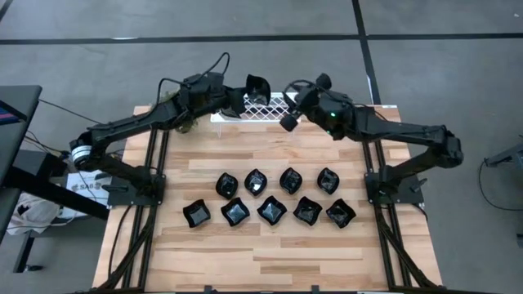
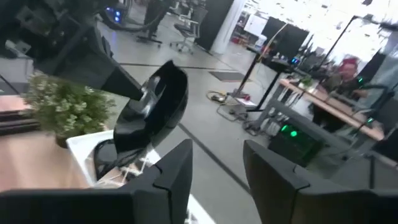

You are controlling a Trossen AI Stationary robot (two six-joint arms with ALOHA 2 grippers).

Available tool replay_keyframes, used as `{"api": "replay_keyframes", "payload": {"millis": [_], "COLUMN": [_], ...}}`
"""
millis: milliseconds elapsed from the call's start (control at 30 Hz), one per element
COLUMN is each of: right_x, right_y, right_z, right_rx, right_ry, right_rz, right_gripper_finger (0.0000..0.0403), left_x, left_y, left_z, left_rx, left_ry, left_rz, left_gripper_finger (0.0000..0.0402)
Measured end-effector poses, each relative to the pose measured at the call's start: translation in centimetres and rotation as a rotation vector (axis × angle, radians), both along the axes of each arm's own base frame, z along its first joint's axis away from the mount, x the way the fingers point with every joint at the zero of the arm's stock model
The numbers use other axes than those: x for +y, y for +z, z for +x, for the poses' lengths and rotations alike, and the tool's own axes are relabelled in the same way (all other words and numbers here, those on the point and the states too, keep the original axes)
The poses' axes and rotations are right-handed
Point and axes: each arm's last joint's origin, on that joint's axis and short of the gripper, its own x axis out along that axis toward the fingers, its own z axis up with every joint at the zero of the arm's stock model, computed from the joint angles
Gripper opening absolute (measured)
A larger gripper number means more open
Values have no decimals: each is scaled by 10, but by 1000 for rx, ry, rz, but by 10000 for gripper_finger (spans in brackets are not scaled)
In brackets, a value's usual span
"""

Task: Pick & Place Mini shaped plates
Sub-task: Put the leaf shaped plate on the shelf

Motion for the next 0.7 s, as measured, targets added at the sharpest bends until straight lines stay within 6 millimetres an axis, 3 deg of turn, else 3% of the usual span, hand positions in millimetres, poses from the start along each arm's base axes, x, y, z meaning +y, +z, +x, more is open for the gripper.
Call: {"api": "replay_keyframes", "payload": {"millis": [333, 567, 700], "right_x": [-13, -18, -24], "right_y": [1, 7, 11], "right_z": [44, 60, 58], "right_rx": [145, 175, 132], "right_ry": [-17, -95, -131], "right_rz": [4, -9, 30], "right_gripper_finger": [202, 190, 172], "left_x": [1, 0, 1], "left_y": [1, 1, 1], "left_z": [0, 0, 0], "left_rx": [5, 11, 11], "left_ry": [15, 26, 34], "left_rz": [18, 29, 32], "left_gripper_finger": [3, 3, 3]}}
